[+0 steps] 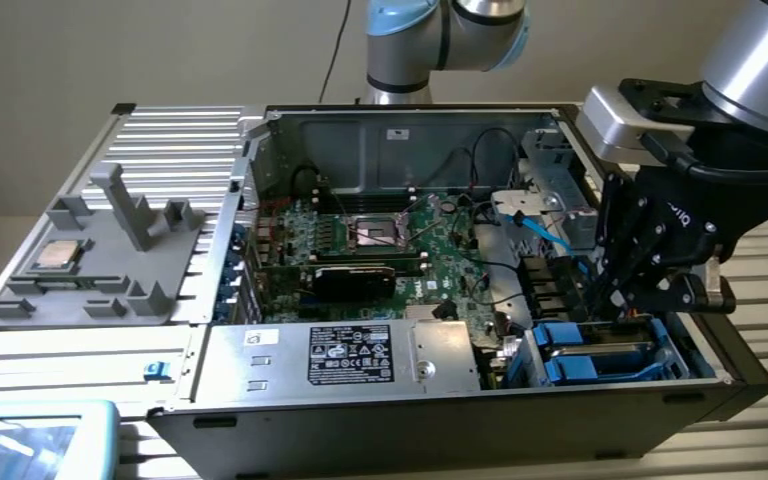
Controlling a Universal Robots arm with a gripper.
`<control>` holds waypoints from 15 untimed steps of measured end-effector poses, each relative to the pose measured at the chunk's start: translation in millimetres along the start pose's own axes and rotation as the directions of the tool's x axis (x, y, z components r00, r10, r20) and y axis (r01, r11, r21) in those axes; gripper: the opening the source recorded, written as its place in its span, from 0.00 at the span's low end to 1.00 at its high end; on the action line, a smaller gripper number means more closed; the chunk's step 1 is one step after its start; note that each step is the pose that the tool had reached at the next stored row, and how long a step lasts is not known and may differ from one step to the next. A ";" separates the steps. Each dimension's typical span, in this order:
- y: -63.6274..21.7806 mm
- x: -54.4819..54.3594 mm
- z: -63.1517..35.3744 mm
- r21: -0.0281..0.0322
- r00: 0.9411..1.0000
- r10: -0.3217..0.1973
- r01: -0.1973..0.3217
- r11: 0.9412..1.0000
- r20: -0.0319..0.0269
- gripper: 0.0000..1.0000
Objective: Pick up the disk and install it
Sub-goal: 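Insert the second disk wire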
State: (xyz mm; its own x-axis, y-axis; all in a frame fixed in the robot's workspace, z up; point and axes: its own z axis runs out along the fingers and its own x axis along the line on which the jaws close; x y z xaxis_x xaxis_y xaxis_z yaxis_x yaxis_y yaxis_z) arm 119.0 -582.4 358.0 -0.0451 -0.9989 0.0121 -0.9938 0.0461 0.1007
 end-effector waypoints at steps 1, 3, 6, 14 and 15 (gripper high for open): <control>-0.4 0.0 0.5 0.000 1.000 0.000 0.000 1.000 0.000 0.15; -0.5 0.0 1.4 -0.001 1.000 0.000 0.000 1.000 0.000 0.15; -0.7 0.0 1.5 -0.001 1.000 0.000 0.000 1.000 0.000 0.15; -0.7 -3.7 3.5 -0.001 1.000 0.001 -0.001 1.000 -0.010 0.15; -0.7 -3.5 3.5 -0.001 1.000 0.001 -0.001 1.000 -0.008 0.15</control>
State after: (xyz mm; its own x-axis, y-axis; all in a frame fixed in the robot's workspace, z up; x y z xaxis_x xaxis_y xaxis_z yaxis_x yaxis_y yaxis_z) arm 119.6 -578.9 354.4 -0.0450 -0.9988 0.0202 -0.9937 0.0468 0.1016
